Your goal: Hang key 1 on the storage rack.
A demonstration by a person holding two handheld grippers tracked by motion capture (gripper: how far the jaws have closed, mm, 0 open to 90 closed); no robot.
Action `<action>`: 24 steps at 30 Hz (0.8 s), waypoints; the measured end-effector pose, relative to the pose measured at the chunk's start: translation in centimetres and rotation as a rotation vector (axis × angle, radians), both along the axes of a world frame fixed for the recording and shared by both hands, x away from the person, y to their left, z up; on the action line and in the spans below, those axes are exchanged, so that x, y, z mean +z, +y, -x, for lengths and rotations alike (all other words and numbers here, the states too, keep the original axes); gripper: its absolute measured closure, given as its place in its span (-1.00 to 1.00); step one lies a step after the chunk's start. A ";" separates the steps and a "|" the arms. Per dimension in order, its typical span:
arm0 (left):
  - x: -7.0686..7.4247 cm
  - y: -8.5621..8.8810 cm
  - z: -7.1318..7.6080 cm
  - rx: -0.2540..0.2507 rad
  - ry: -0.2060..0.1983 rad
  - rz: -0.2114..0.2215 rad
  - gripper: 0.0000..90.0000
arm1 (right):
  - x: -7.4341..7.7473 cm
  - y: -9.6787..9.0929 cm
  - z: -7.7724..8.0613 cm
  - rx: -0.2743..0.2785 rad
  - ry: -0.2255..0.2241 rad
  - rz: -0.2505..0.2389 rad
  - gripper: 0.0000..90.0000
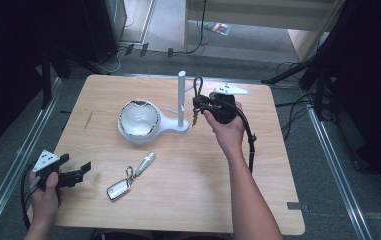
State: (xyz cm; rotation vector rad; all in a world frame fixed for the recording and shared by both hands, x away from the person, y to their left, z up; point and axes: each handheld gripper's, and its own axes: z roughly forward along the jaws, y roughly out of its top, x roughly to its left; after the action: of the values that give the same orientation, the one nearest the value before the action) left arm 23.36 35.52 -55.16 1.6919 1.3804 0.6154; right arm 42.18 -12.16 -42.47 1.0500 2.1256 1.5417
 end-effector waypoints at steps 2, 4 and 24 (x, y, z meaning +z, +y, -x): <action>0.0 0.0 0.0 0.000 -0.001 -0.001 -0.81 | 0.0 0.0 -0.1 0.012 0.011 -0.005 0.57; 0.0 0.0 0.0 0.001 -0.001 -0.002 -0.82 | 0.0 0.0 -0.2 0.016 0.014 -0.006 0.56; 0.0 0.0 0.0 0.005 -0.005 0.007 -0.82 | -0.5 0.8 -0.6 0.048 0.039 0.026 0.56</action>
State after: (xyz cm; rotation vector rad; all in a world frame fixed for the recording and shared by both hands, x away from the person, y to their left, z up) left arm 23.33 35.56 -55.17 1.6810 1.3815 0.6170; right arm 42.74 -11.34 -43.01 1.0359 2.2067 1.5230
